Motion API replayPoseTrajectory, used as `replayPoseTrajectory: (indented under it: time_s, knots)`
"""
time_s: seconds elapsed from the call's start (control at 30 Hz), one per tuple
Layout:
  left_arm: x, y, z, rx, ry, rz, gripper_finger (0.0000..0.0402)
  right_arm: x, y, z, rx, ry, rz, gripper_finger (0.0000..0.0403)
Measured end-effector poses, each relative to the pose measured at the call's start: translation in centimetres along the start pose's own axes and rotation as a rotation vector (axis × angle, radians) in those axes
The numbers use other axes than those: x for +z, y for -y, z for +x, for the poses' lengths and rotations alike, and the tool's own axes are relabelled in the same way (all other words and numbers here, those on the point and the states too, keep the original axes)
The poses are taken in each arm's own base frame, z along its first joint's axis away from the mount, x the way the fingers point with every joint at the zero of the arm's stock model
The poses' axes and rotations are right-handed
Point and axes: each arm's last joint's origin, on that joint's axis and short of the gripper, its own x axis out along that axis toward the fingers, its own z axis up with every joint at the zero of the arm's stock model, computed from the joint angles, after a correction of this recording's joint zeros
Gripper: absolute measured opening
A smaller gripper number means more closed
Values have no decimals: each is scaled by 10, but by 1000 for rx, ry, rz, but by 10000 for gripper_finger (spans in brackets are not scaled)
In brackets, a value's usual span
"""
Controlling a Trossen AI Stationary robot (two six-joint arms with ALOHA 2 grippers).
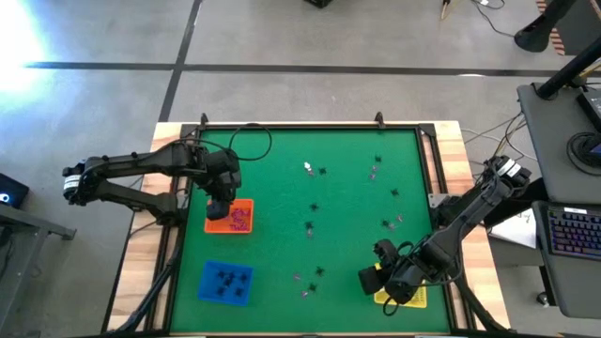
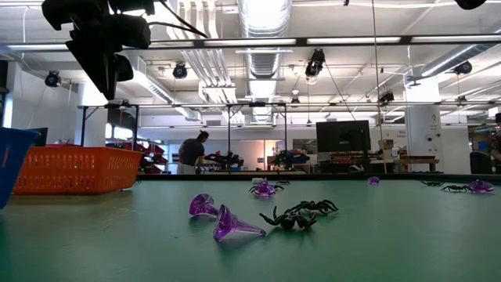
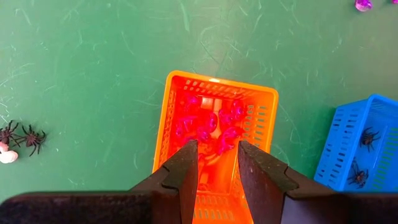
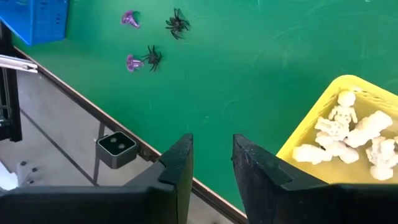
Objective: Sort Halloween decoration
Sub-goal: Put the violet witch hat toy into the orange bin
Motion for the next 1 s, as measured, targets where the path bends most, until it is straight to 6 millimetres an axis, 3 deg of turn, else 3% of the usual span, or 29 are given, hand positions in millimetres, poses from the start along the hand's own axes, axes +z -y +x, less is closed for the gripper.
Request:
replayPoseTrajectory:
  time_s: [0.5, 1.0]
  knots:
    - [0, 0, 0, 1, 0, -12, 96, 0, 0, 0, 0, 5, -16, 98]
    - [7, -2, 9, 3, -21, -22, 96, 8, -2, 0, 45, 165, -99, 101]
